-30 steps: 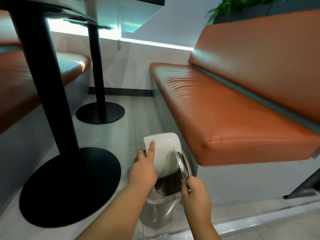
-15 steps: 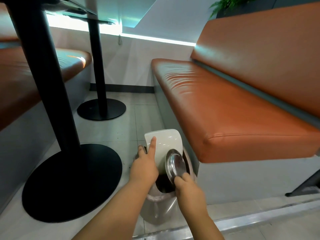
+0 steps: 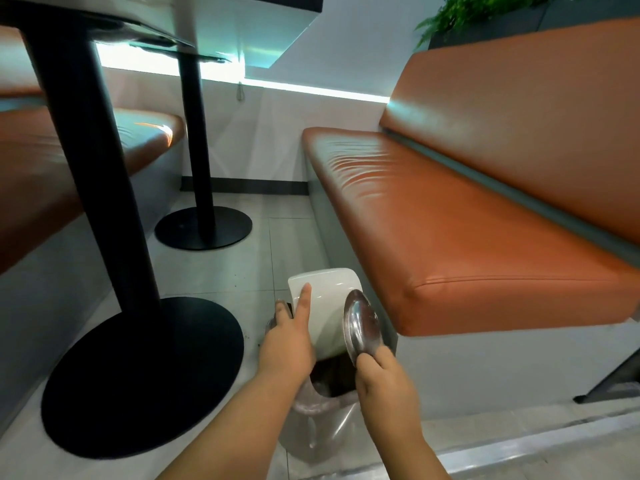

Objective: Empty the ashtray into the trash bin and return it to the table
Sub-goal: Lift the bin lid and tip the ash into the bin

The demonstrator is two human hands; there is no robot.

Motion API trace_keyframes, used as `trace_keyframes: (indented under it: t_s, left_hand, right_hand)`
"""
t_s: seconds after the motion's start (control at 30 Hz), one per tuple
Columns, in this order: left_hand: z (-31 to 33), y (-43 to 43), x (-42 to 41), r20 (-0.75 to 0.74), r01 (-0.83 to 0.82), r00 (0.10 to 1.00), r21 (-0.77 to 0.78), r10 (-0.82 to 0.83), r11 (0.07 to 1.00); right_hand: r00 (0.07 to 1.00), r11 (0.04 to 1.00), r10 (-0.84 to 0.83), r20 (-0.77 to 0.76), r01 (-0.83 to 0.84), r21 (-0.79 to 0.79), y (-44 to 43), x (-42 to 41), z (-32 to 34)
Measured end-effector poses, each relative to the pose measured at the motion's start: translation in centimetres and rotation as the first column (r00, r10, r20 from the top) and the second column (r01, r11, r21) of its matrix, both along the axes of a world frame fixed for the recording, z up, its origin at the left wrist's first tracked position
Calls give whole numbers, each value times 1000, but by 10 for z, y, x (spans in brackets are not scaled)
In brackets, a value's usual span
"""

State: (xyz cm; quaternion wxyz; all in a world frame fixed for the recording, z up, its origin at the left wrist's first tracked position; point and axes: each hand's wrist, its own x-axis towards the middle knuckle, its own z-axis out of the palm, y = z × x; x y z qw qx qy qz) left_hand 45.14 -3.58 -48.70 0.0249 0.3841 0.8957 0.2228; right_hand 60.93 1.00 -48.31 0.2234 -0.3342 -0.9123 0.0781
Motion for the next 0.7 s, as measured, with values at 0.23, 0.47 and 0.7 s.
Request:
trace_keyframes:
  t_s: [0.23, 0.47, 0.7]
  left_hand:
    - [4, -1, 1, 9, 6, 1000, -47, -6, 999]
    - [19, -3, -7, 129, 80, 990, -163, -59, 983]
    - [45, -1, -18, 362, -33, 932, 35, 18, 999]
  right_hand:
    - [1000, 998, -1, 9, 2, -64, -8, -1, -2]
    - [926, 952, -122, -356, 9, -305, -2, 2, 9]
    - [634, 662, -455, -625, -228, -714, 5, 2, 24]
